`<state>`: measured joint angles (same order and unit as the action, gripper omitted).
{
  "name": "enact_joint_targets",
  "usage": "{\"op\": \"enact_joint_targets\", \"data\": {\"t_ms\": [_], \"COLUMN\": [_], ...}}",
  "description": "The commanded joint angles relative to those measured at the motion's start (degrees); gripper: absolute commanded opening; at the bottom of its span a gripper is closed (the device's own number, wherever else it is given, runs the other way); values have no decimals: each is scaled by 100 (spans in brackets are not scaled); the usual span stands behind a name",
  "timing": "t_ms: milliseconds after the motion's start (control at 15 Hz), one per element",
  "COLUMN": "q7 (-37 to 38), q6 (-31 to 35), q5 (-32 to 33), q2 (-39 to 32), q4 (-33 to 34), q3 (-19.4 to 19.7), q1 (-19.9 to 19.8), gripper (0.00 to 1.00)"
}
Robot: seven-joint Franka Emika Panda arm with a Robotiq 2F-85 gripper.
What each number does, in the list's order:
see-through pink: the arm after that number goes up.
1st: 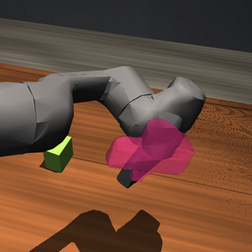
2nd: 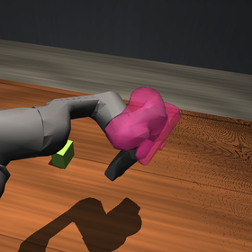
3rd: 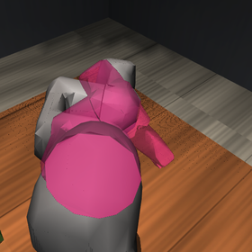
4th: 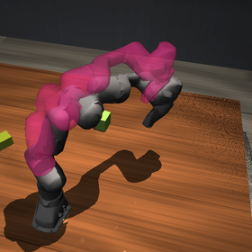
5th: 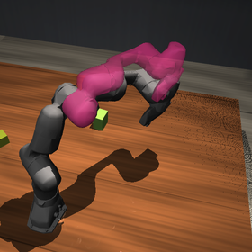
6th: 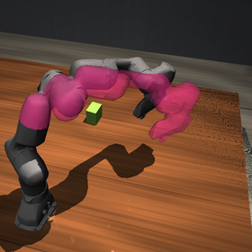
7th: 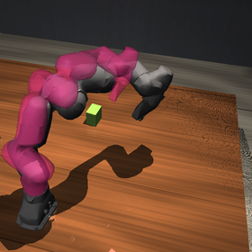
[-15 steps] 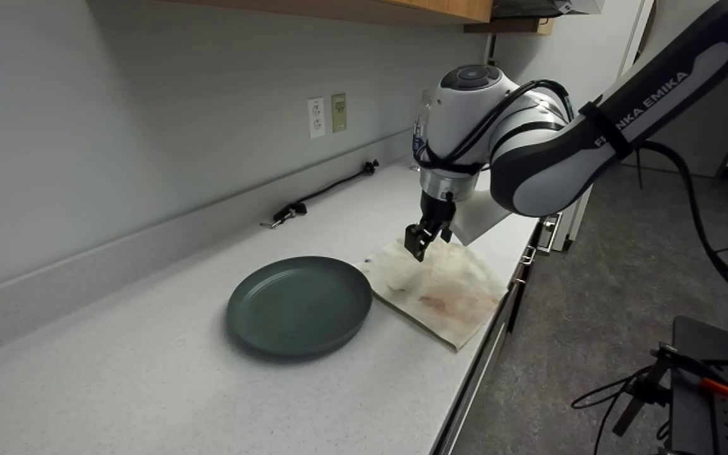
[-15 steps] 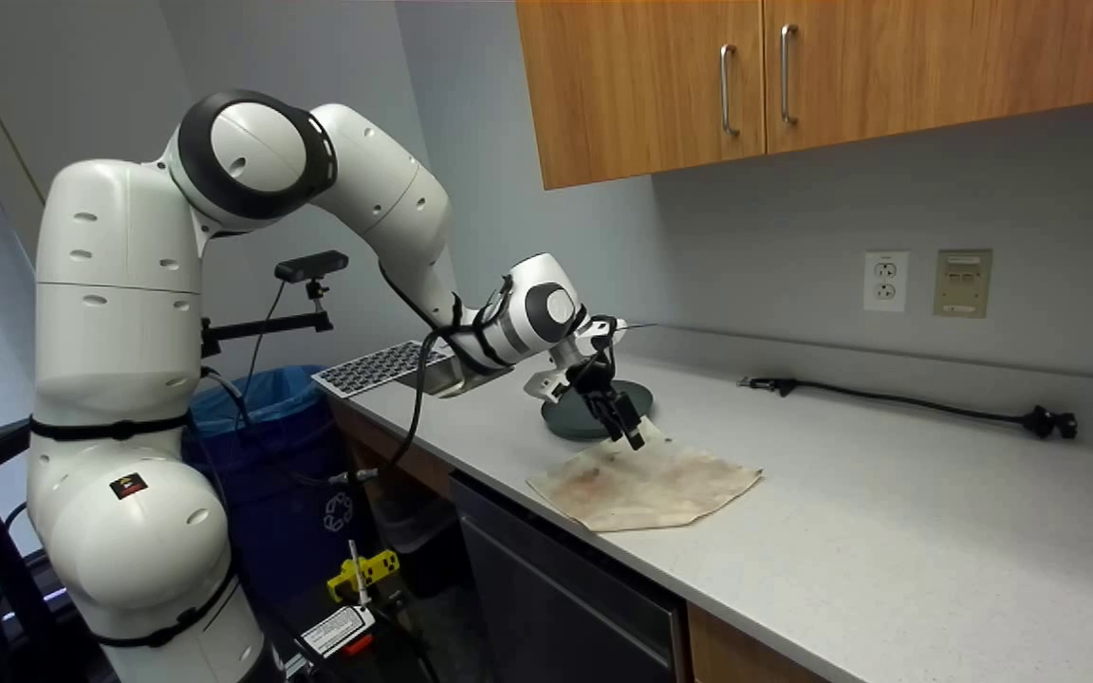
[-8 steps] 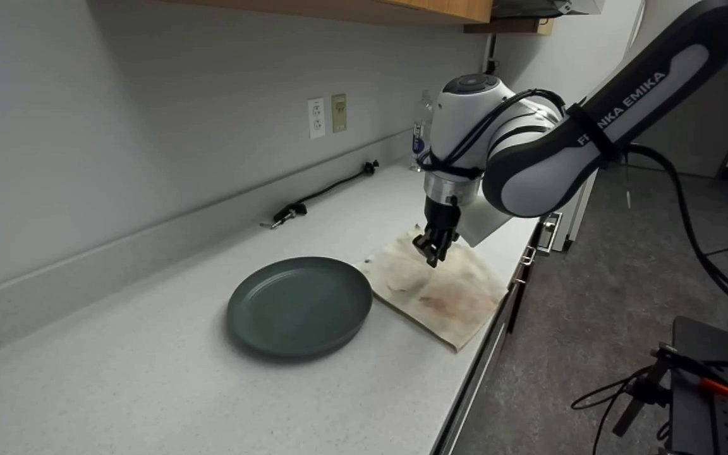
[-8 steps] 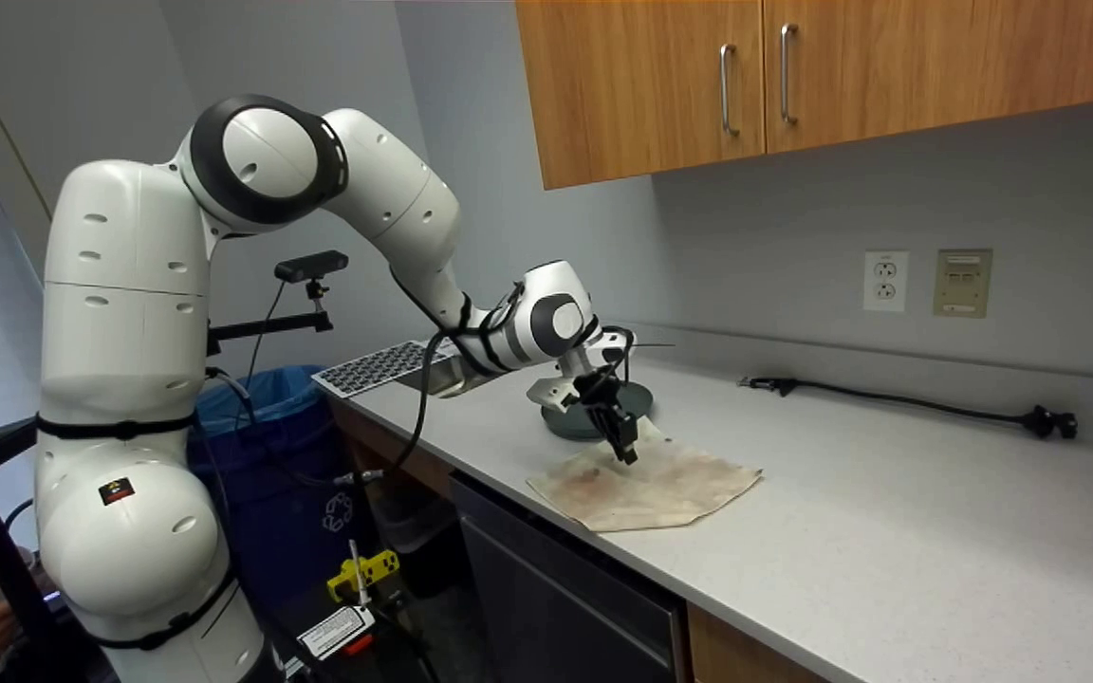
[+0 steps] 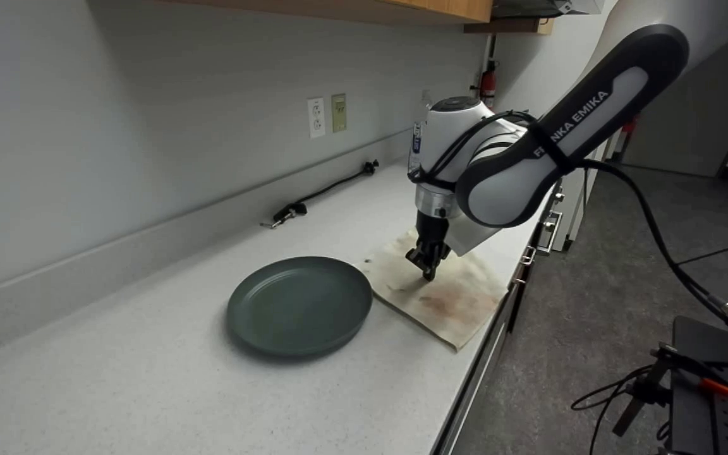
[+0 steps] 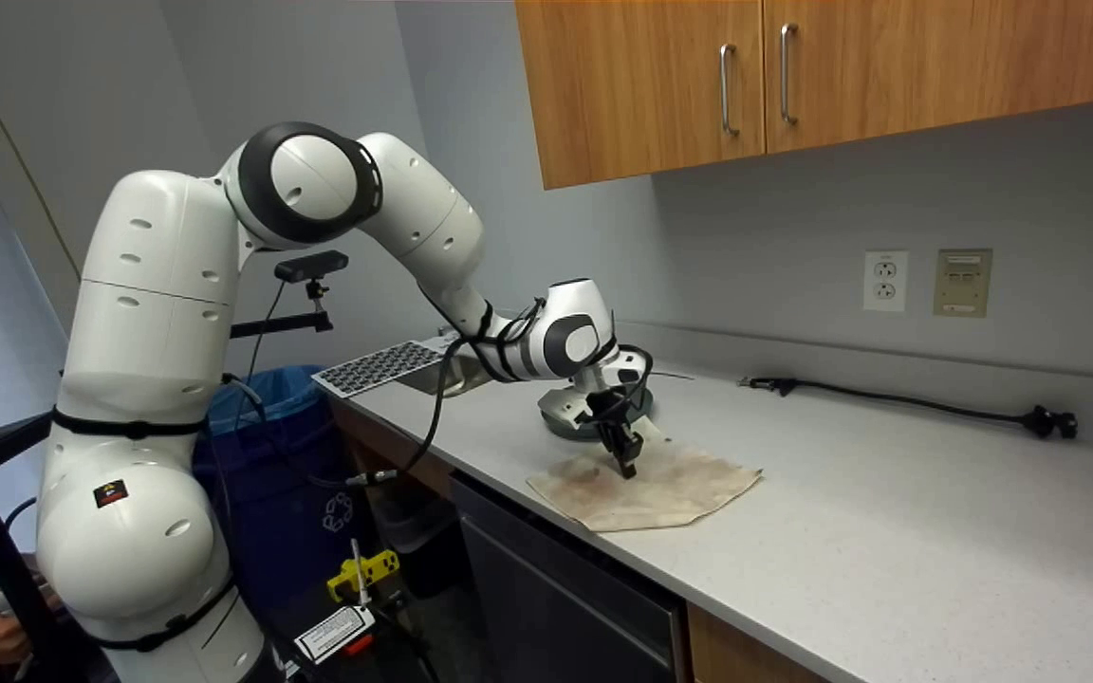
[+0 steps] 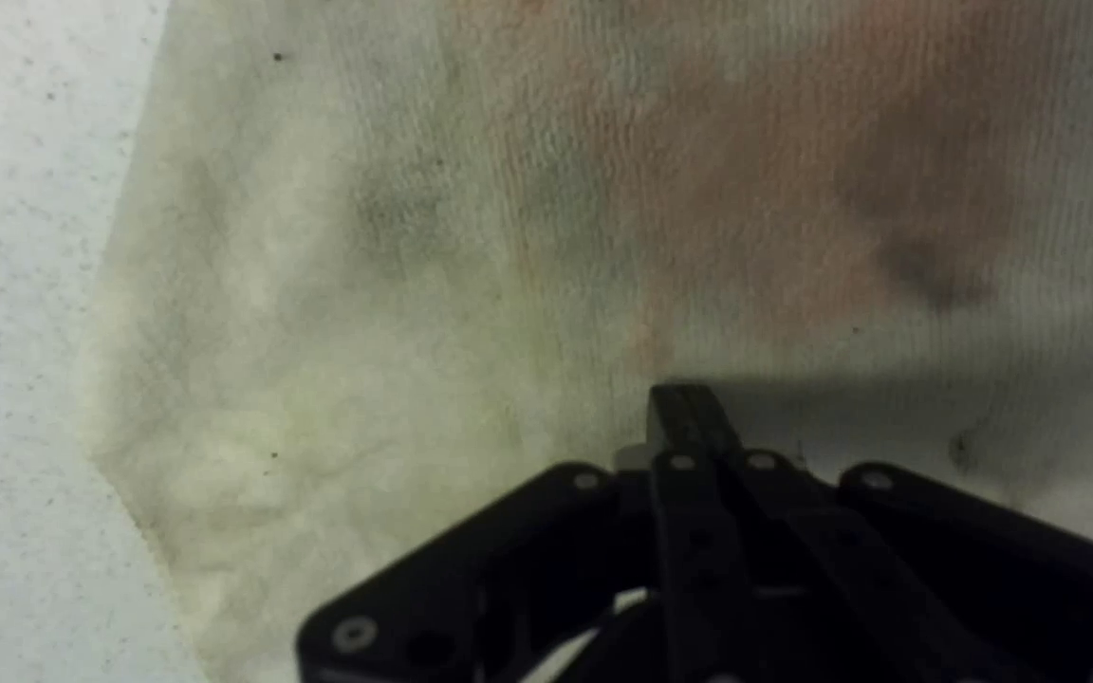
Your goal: Unfold the towel
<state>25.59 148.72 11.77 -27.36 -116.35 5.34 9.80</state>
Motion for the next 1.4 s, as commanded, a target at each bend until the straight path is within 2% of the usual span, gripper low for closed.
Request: {"op": "enact_joint_targets", "data": {"t_ms": [0,600,1333], "q7": [-237,-121,-72], "q6": [-221,-623,-1058], "q5": [-251,-156,-275], "q2": [-329,-863,-1803], "q4": [459,1386,3159], "q3": [-47,160,211], "q1": [-62,-54,-94], "gripper": [0,0,0]}}
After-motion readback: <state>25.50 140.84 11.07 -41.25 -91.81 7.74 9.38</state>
